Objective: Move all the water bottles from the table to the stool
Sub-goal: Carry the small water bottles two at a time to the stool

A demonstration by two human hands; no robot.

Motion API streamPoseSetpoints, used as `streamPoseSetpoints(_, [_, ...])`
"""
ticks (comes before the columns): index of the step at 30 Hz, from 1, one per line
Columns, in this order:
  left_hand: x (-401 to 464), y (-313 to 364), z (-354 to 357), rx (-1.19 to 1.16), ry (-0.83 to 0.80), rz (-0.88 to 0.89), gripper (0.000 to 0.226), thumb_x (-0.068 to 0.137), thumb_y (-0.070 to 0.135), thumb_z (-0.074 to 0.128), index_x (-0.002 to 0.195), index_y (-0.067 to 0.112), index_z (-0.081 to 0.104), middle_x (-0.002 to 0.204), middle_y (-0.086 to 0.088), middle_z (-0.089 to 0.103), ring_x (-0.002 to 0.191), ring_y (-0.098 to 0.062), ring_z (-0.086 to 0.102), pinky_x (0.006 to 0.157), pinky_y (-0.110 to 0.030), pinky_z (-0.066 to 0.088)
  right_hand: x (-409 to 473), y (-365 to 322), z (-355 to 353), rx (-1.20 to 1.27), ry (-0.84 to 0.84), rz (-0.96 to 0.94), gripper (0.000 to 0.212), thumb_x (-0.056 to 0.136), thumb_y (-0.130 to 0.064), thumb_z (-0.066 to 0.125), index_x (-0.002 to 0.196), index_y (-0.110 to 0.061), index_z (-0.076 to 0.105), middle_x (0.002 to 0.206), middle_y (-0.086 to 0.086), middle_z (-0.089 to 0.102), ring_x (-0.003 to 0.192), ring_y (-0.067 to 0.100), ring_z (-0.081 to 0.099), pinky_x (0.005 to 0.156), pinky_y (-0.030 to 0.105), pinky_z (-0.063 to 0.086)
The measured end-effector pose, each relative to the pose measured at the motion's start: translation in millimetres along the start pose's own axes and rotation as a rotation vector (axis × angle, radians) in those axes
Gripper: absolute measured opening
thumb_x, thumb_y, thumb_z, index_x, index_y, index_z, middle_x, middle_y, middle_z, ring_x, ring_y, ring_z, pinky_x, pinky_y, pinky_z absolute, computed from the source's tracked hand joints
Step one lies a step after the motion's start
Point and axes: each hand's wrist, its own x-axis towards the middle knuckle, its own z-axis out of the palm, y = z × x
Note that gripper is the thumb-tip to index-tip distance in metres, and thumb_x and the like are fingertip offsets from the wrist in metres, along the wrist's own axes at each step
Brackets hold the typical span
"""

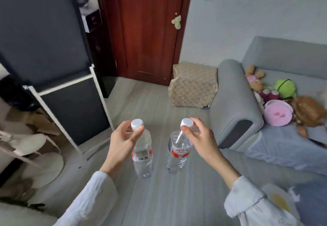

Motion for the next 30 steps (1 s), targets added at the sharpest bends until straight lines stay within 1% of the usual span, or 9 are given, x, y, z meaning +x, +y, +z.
streamPoseSetpoints(3, [62.0,2.8,22.4,0.025,-0.054,0.004,0.034,0.073,0.046,0.06,0.086,0.015,0.061,0.084,-0.01,0.068,0.08,-0.021,0.063,0.073,-0.038,0.051,55.7,12.1,-6.9,-0.01,0.068,0.025,0.012,0.08,-0.029,0.065,0.086,-0.031,0.054,0.082,-0.01,0.063,0.083,0.021,0.064,0.064,0.008,0.043])
streamPoseSetpoints(5, [107.3,0.3,39.3,0.013,-0.075,-0.009,0.039,0.071,0.047,0.059,0.088,0.011,0.062,0.085,-0.014,0.068,0.086,-0.029,0.064,0.077,-0.044,0.051,97.9,22.9,-10.9,-0.014,0.085,0.043,0.013,0.08,-0.028,0.066,0.088,-0.027,0.056,0.084,-0.007,0.063,0.086,0.023,0.064,0.072,0.022,0.048])
streamPoseSetpoints(7, [153.9,-2.6,58.4,0.012,-0.091,-0.019,0.039,0.071,0.048,0.059,0.089,0.014,0.063,0.083,-0.01,0.069,0.087,-0.027,0.065,0.077,-0.041,0.051,142.0,35.6,-15.3,-0.017,0.08,0.048,0.013,0.08,-0.027,0.066,0.089,-0.025,0.056,0.089,-0.001,0.065,0.089,0.025,0.064,0.078,0.035,0.05])
streamPoseSetpoints(10, [221.6,-4.3,90.8,0.019,-0.108,-0.017,0.034,0.076,0.042,0.064,0.094,0.013,0.064,0.079,-0.005,0.067,0.078,-0.023,0.064,0.075,-0.04,0.05,209.3,57.6,-23.9,-0.021,0.079,0.055,0.013,0.08,-0.028,0.065,0.09,-0.027,0.056,0.092,-0.001,0.066,0.09,0.022,0.064,0.08,0.034,0.048])
streamPoseSetpoints(13, [292.6,1.4,123.6,0.014,-0.117,-0.025,0.032,0.08,0.036,0.066,0.099,0.01,0.063,0.081,-0.006,0.068,0.078,-0.023,0.065,0.074,-0.037,0.05,281.7,76.7,-38.6,-0.027,0.077,0.064,0.019,0.081,-0.029,0.064,0.096,-0.019,0.058,0.096,0.001,0.066,0.091,0.022,0.064,0.084,0.039,0.05])
streamPoseSetpoints(15, [340.0,8.6,143.9,0.036,-0.126,-0.02,0.028,0.082,0.032,0.064,0.1,0.012,0.063,0.084,-0.005,0.07,0.081,-0.017,0.067,0.071,-0.028,0.051,330.3,84.7,-49.7,-0.039,0.078,0.076,0.023,0.081,-0.03,0.064,0.098,-0.016,0.058,0.099,0.004,0.066,0.094,0.022,0.063,0.086,0.042,0.05])
streamPoseSetpoints(19, [424.7,24.5,174.9,0.038,-0.12,0.013,0.024,0.083,0.028,0.063,0.103,0.015,0.063,0.084,0.006,0.069,0.073,0.008,0.064,0.061,-0.006,0.047,420.0,93.8,-67.6,-0.048,0.104,0.058,0.021,0.081,-0.028,0.064,0.098,-0.016,0.058,0.099,0.003,0.067,0.094,0.022,0.062,0.086,0.039,0.049])
streamPoseSetpoints(26, [563.7,29.0,232.5,0.044,-0.152,0.014,0.022,0.08,0.032,0.064,0.099,0.021,0.062,0.084,0.013,0.067,0.072,0.013,0.062,0.059,-0.004,0.047,556.4,129.5,-85.1,-0.042,0.121,0.082,0.017,0.081,-0.026,0.064,0.096,-0.019,0.059,0.094,-0.007,0.064,0.093,0.016,0.06,0.081,0.024,0.048])
streamPoseSetpoints(30, [653.9,18.1,263.3,0.061,-0.187,0.009,0.022,0.079,0.034,0.065,0.096,0.021,0.063,0.083,0.014,0.067,0.072,0.009,0.064,0.056,-0.003,0.045,640.7,157.8,-85.9,-0.068,0.125,0.114,0.019,0.082,-0.027,0.063,0.099,-0.018,0.059,0.098,-0.004,0.065,0.097,0.016,0.059,0.088,0.038,0.05])
